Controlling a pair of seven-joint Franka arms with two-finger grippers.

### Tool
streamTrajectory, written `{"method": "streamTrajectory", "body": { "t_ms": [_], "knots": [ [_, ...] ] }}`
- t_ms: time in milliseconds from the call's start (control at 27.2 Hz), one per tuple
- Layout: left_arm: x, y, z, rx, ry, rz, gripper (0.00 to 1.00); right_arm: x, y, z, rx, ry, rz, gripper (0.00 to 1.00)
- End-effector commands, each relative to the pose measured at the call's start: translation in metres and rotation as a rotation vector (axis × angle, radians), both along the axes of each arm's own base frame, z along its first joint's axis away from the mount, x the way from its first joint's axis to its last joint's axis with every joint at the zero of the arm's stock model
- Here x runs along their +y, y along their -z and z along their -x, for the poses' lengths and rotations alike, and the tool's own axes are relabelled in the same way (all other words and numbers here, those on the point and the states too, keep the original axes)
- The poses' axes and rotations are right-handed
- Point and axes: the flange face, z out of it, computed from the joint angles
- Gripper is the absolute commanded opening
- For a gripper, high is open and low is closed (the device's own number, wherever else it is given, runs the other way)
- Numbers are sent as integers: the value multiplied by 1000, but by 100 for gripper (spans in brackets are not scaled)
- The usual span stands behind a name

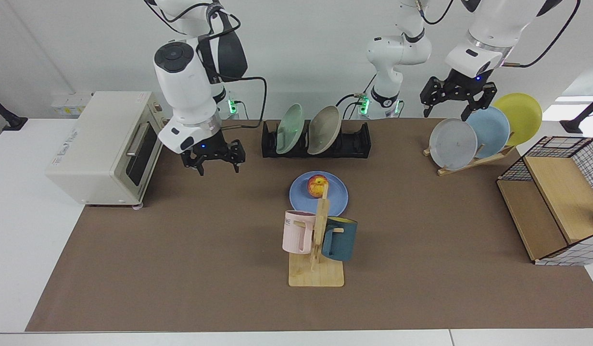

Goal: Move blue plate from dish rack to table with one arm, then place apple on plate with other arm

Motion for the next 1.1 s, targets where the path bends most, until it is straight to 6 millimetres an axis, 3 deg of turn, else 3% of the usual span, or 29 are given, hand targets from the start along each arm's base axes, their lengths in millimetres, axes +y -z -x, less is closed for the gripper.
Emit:
{"method": "streamTrajectory", "body": {
  "t_ms": [0, 110, 331, 478, 808, 1066],
  "knots": [
    [4, -3, 4, 4, 1, -16, 100, -47, -20, 8, -14, -44, 12, 100],
    [4, -3, 4, 4, 0, -16, 100, -69, -31, 7, -2, -36, 23, 100],
    [4, -3, 4, 4, 0, -16, 100, -80, -55, 8, -4, -44, 47, 100],
    [4, -3, 4, 4, 0, -16, 100, -107, -63, 8, 2, -16, 46, 100],
    [4, -3, 4, 4, 1, -16, 100, -108, -54, 29, 23, -45, 43, 100],
    [4, -3, 4, 4, 0, -16, 100, -104, -55, 25, 12, -15, 43, 100]
  ]
}}
